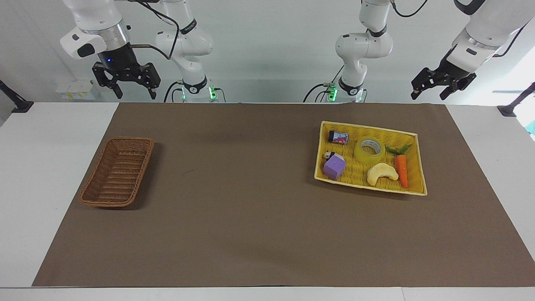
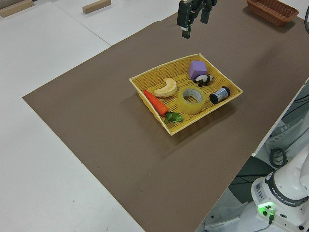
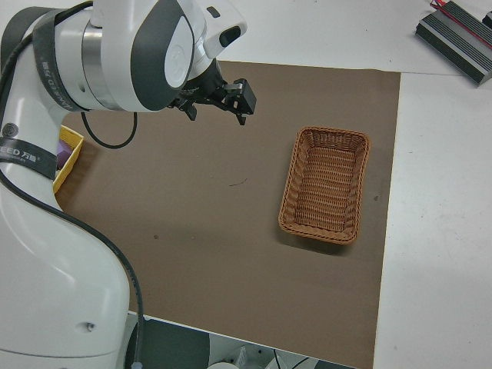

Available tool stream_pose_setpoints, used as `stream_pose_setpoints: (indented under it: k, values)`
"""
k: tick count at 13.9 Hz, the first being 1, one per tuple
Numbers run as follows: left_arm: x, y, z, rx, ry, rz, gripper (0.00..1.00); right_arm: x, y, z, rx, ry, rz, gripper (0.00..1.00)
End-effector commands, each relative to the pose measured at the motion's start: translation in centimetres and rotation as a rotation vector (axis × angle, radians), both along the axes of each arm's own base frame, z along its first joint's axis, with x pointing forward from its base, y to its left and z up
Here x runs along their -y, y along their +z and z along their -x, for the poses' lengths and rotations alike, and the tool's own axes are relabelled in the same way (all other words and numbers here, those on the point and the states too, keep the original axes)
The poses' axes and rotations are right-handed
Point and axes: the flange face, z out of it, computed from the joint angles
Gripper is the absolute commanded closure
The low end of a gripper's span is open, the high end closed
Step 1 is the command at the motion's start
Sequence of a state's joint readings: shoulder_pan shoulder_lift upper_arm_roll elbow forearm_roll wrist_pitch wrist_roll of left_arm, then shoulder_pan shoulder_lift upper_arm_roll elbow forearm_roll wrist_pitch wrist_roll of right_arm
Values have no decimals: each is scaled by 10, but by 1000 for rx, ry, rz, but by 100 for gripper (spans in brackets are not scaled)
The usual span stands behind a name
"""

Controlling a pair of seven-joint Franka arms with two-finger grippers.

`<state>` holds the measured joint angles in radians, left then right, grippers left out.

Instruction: Move tape to another basket

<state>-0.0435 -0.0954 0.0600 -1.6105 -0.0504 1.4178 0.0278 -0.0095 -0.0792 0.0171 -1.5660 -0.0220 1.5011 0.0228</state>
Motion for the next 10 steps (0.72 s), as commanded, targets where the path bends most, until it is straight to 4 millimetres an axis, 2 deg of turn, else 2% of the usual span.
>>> stream_pose_setpoints:
  k: [1,10]
  values:
    - [-1,0,11,-13,-20,-18,0,0,-1,3,3,-2,-13,0]
    - [0,-5,13,-13,-22,-18,0,-1,-2,6,0,-5,-15,0]
